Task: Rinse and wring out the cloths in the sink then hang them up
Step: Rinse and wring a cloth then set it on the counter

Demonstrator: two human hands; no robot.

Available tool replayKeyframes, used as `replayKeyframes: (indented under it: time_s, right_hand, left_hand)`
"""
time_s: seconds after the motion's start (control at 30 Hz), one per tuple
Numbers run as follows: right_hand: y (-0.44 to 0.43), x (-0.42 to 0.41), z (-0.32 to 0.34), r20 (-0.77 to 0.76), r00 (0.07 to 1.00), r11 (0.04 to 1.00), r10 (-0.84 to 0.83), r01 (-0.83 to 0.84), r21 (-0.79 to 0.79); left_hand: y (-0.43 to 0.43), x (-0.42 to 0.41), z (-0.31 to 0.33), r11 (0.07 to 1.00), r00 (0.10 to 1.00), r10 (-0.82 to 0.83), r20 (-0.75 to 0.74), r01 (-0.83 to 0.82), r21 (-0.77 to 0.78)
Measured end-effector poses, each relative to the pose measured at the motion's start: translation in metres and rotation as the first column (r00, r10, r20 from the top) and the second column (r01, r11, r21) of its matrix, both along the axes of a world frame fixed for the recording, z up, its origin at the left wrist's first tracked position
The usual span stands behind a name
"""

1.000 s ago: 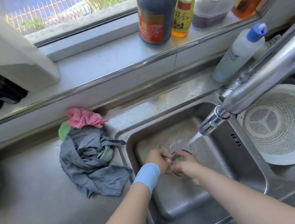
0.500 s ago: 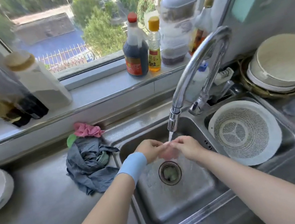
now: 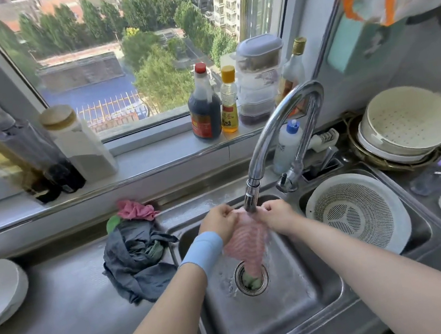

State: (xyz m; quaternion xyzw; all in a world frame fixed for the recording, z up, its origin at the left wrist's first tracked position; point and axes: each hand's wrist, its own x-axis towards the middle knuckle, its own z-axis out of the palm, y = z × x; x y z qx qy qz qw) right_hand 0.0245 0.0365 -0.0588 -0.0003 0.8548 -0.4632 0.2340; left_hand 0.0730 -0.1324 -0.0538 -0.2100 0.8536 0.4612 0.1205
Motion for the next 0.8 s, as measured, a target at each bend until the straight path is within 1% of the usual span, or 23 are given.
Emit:
replayKeyframes:
  time_s: [0.07, 0.1, 0.17, 0.23, 0.27, 0.33, 0.37, 0.4, 0.43, 0.47, 0.53, 0.57, 0.63, 0.7, 0.77, 0.8]
  right_hand:
    - [-0.007, 0.001, -0.002, 0.128, 0.991, 0.984, -0.042, 0.063, -0.164]
    - [-0.01, 0.003, -0.004, 0.186, 0.982, 0.976, -0.04, 0.079, -0.204]
    - [-0.012, 0.005, -0.008, 0.248, 0.969, 0.978, -0.014, 0.064, -0.197]
    - [-0.012, 0.008, -0.011, 0.288, 0.957, 0.974, -0.01, 0.074, -0.213]
    - [-0.012, 0.009, -0.014, 0.314, 0.949, 0.964, -0.005, 0.089, -0.252]
    - [-0.011, 0.011, -0.015, 0.363, 0.932, 0.937, 0.024, 0.106, -0.334]
    - [-0.01, 0.011, -0.017, 0.374, 0.927, 0.929, 0.028, 0.113, -0.352]
    - [-0.01, 0.011, -0.019, 0.374, 0.927, 0.924, 0.019, 0.126, -0.361]
    - [-0.009, 0.01, -0.02, 0.369, 0.93, 0.922, 0.004, 0.14, -0.362]
    - [-0.008, 0.009, -0.022, 0.36, 0.933, 0.918, -0.021, 0.16, -0.362]
    - [-0.002, 0.006, -0.028, 0.315, 0.947, 0.919, -0.066, 0.18, -0.35]
    - [0.003, 0.005, -0.031, 0.265, 0.962, 0.94, -0.065, 0.148, -0.307]
    - [0.011, 0.006, -0.034, 0.17, 0.985, 0.986, -0.037, 0.064, -0.155]
    - [0.012, 0.008, -0.036, 0.132, 0.99, 0.998, -0.043, 0.048, -0.034]
    - [0.005, 0.009, -0.04, 0.125, 0.992, 0.998, -0.024, 0.031, -0.061]
    - [-0.001, 0.012, -0.039, 0.125, 0.992, 0.994, -0.002, 0.015, -0.105]
  left_hand:
    - [0.002, 0.004, -0.008, 0.993, 0.995, 0.078, 0.064, -0.083, 0.086]
    - [0.003, 0.007, -0.011, 0.988, 0.99, 0.103, 0.1, -0.114, 0.108]
    - [0.003, 0.012, -0.017, 0.986, 0.98, 0.131, 0.147, -0.145, 0.088]
    - [0.004, 0.017, -0.022, 0.984, 0.981, 0.142, 0.132, -0.155, 0.093]
    - [0.005, 0.019, -0.024, 0.985, 0.988, 0.113, 0.101, -0.125, 0.122]
    - [0.008, 0.021, -0.025, 0.967, 0.999, 0.017, 0.043, -0.028, 0.254]
    - [0.011, 0.021, -0.026, 0.947, 0.999, -0.035, 0.028, 0.024, 0.321]
    - [0.014, 0.02, -0.028, 0.936, 0.996, -0.087, 0.025, 0.073, 0.344]
    - [0.017, 0.019, -0.029, 0.945, 0.992, -0.126, 0.029, 0.111, 0.307]
    - [0.018, 0.016, -0.03, 0.968, 0.989, -0.136, 0.054, 0.122, 0.218]
    - [0.016, 0.01, -0.032, 0.995, 0.993, -0.067, 0.092, 0.06, 0.074]
    - [0.014, 0.007, -0.034, 0.998, 0.994, -0.014, 0.104, 0.007, 0.067]
    - [0.013, 0.003, -0.038, 0.994, 0.994, 0.047, 0.101, -0.056, 0.093]
    - [0.019, 0.001, -0.041, 0.995, 0.992, 0.079, 0.099, -0.085, 0.06]
    - [0.027, 0.004, -0.044, 0.994, 0.984, 0.102, 0.147, -0.105, 0.008]
    - [0.032, 0.006, -0.047, 0.989, 0.968, 0.139, 0.209, -0.146, 0.019]
